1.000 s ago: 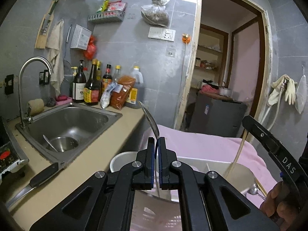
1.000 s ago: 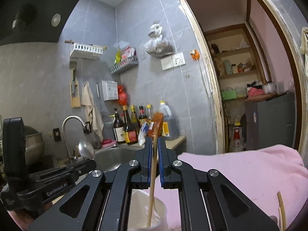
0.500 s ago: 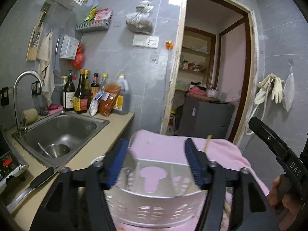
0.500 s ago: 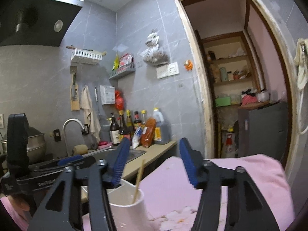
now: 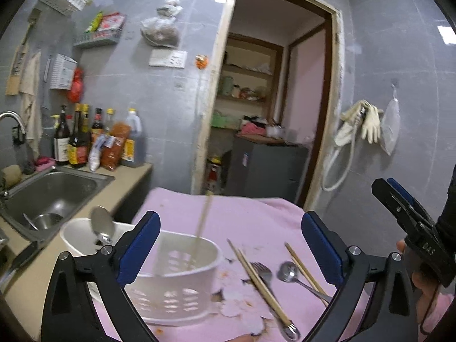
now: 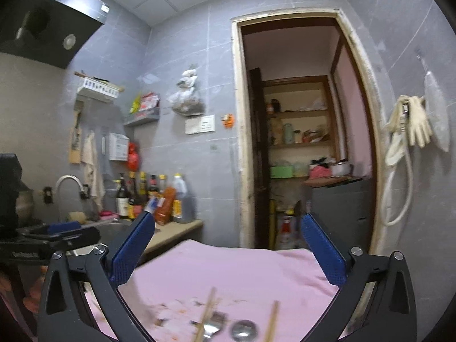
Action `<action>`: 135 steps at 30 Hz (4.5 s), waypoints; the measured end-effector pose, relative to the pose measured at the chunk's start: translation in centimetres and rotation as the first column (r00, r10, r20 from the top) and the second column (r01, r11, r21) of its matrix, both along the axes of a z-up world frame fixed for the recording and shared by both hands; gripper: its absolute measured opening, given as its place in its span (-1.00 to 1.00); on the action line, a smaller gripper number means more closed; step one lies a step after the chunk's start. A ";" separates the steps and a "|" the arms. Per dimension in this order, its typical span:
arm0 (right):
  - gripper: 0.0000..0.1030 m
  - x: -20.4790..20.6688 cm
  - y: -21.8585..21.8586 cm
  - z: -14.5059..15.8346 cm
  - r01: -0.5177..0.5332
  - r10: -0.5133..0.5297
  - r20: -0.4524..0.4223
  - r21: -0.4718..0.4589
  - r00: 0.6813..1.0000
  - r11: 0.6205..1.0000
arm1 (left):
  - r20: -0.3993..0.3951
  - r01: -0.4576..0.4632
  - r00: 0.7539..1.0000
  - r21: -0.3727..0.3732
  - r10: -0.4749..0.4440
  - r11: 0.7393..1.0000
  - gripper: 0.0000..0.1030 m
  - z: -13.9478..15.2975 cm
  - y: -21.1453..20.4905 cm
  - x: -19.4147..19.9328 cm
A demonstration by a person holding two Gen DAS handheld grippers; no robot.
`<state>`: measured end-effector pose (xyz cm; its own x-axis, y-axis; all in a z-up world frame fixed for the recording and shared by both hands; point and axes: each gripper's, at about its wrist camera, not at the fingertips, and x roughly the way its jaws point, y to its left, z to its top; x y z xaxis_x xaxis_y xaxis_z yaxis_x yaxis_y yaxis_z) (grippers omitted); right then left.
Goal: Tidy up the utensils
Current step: 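Move both grippers back over the remaining utensils on the cloth, then grasp a bamboo chopstick with the left gripper while the right gripper grasps another chopstick, then lift both chopsticks to the white holder and drop them in while both grippers open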
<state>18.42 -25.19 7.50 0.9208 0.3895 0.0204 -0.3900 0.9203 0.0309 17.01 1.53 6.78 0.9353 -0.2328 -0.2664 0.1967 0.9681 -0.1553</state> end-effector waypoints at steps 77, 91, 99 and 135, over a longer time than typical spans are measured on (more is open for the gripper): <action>-0.95 12.6 -2.8 -12.7 -0.157 -0.082 -0.834 -0.199 0.546 0.967 | -0.697 0.191 0.705 0.006 -0.133 0.982 -0.83 -13.3 -8.2 9.0; -0.94 8.4 -1.9 -12.0 -0.226 -0.042 -0.828 -0.201 0.559 0.953 | -0.692 0.294 0.685 -0.023 -0.228 0.955 -0.81 -12.2 -5.5 3.2; -0.94 8.2 -1.7 -12.1 -0.224 -0.049 -0.823 -0.211 0.566 0.952 | -0.662 0.279 0.719 -0.005 -0.213 0.960 -0.72 -12.0 -5.7 4.8; -0.95 -2.4 2.5 -2.5 0.021 -0.038 -0.154 -0.109 0.987 0.994 | -0.107 0.048 0.993 0.023 -0.046 0.999 -0.92 -3.1 -3.2 -0.2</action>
<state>15.99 -22.67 4.98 0.9206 0.3544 -0.1639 -0.3607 0.9326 -0.0096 16.78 -1.66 3.65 0.8895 -0.2676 -0.3704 0.2256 0.9621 -0.1533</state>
